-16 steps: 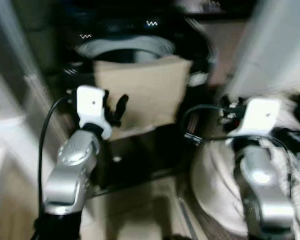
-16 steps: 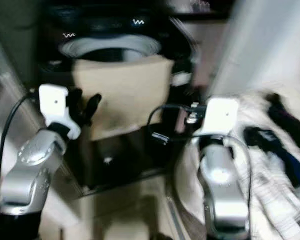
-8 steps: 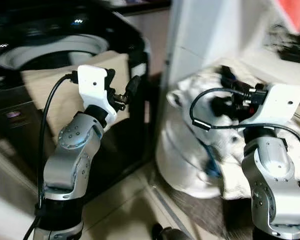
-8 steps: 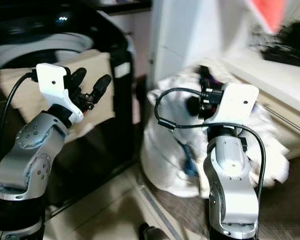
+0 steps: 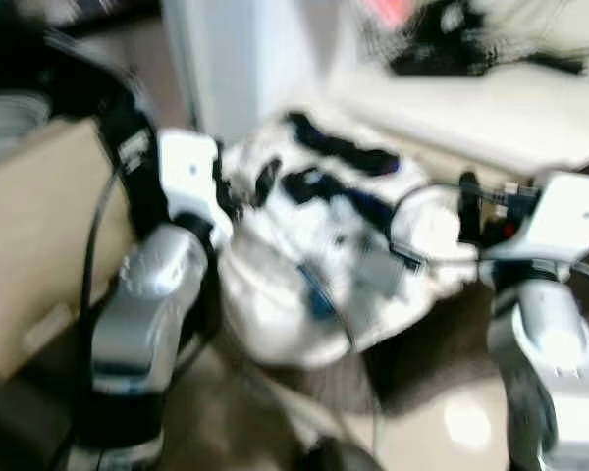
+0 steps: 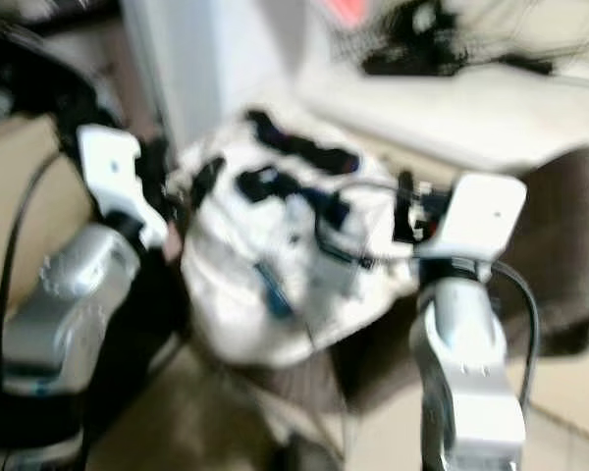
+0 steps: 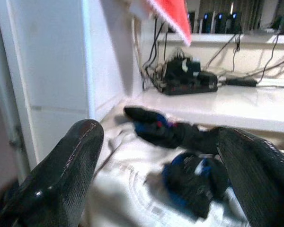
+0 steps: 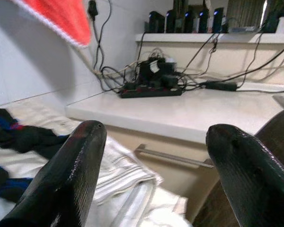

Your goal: Clothes washing

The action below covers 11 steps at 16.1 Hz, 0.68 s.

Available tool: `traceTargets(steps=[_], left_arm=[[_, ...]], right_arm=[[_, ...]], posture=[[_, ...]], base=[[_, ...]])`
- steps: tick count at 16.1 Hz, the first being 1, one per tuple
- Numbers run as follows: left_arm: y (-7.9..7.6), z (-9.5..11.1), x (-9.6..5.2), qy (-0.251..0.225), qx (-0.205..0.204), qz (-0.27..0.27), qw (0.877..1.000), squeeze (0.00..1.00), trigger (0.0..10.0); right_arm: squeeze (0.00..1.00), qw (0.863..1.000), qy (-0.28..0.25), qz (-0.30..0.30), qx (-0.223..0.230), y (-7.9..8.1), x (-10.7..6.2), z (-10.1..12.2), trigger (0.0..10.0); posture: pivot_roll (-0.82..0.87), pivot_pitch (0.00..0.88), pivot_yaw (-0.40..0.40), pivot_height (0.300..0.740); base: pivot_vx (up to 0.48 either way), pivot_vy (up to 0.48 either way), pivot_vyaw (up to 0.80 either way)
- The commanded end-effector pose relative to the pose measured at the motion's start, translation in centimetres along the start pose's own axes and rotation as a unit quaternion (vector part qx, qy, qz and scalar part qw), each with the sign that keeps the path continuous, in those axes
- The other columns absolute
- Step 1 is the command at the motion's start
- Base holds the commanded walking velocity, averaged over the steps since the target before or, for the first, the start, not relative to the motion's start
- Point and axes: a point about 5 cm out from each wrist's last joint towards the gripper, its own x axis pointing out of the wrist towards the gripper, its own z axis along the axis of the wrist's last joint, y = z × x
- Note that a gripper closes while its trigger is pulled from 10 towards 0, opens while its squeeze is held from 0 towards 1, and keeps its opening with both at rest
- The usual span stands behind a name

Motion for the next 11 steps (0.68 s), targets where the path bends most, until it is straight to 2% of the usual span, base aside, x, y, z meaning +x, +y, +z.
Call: traceTargets(steps=[1,4,7,9,11], left_arm=[[0.2,-0.5,-0.3,0.007,0.02,0.014,1.0,0.0,10.0],[0.6,-0.8,-0.9,0.016,0.038,0.023,0.999,0.0,10.0],[0.9,-0.8,-0.9,0.018,0.045,0.023,0.999,0.0,10.0],[0.7,-0.8,-0.5,0.018,0.045,0.013,0.999,0.0,10.0],[0.1,-0.7,0.1,0.016,0.05,0.006,0.999,0.0,10.0]], right_arm=[[0.0,0.999,0.026,0.039,-0.021,0.7,0.0,-1.0,10.0],[0.0,0.997,0.035,0.059,-0.036,1.7,0.0,-2.1,10.0],[0.0,0.997,0.034,0.066,-0.028,2.1,-0.1,-2.1,10.0],[0.0,0.997,0.03,0.058,-0.028,1.9,-0.1,-2.2,10.0],[0.0,0.998,0.03,0.041,-0.03,1.3,-0.2,-2.2,10.0]], posture=[[-0.15,0.0,-0.041,0.74],[-0.13,0.003,-0.058,0.74],[-0.12,0.009,-0.048,0.74],[-0.13,0.019,-0.033,0.74],[-0.14,0.026,-0.026,0.74]], base=[[0.0,0.356,0.0],[0.0,0.359,0.0],[0.0,0.364,0.0],[0.0,0.354,0.0],[0.0,0.0,0.0]])
